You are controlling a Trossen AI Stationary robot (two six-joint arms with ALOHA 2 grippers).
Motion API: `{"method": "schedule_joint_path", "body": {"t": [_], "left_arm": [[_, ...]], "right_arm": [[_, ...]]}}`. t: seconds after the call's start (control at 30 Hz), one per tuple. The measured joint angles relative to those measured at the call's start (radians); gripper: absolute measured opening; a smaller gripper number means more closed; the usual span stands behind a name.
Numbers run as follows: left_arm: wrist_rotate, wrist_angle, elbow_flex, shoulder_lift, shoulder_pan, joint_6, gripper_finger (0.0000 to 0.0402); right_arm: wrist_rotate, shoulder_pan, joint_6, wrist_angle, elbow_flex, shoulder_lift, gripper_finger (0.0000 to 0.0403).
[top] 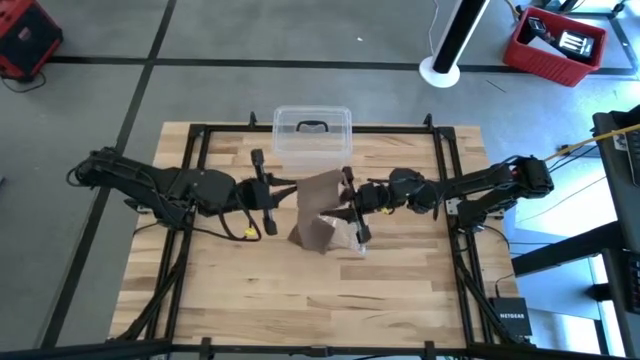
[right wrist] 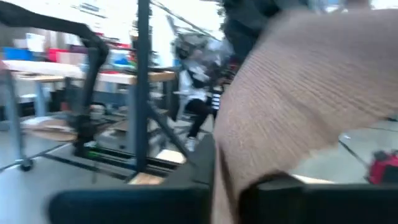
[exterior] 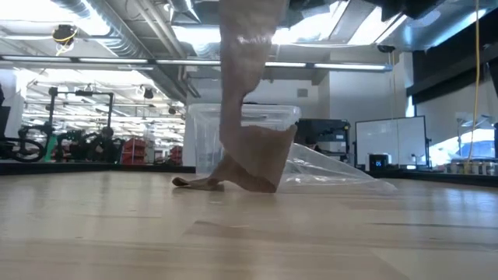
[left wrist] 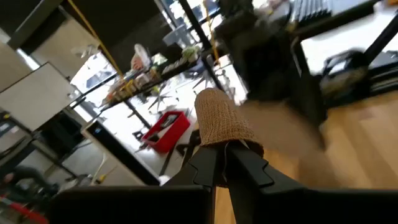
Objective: Roll bandage
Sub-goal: Roll the brown bandage
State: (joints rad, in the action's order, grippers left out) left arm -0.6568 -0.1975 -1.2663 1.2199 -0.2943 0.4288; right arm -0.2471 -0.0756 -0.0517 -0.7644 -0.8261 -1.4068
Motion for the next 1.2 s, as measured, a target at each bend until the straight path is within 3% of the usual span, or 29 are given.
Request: {"method": "schedule_joint_path", "body": {"t": [0.3,0.5,0.63,0.83,0.93,1.2], "left_arm": [[-0.081,-0.245,0.0,-0.023,0.0,0.016,0.0015],[-0.132,-0.287,0.0,-0.021,-0.012,0.026,0.0015],[-0.236,-0.215,0.0,-0.021,-0.028,0.064,0.0015],[-0.249,-0.027,-0.002,-0.025,-0.043,0.112,0.0015],[-0.249,0.068,-0.003,-0.027,-0.056,0.146,0.0015],[-0.227,0.133,-0.003,-0.028,-0.073,0.091,0.0015]], "right_arm": [[0.023,-0.067,0.048,0.107,-0.07,0.131,0.0009],[0.032,-0.089,0.05,0.254,-0.158,0.147,0.0005],[0.049,-0.105,0.053,0.277,-0.165,0.115,0.0004],[0.064,-0.115,0.079,0.333,-0.165,0.048,0.0012],[0.121,-0.112,0.107,0.39,-0.165,0.026,0.0024],[0.191,-0.085,0.137,0.459,-0.165,0.028,0.0118]]}}
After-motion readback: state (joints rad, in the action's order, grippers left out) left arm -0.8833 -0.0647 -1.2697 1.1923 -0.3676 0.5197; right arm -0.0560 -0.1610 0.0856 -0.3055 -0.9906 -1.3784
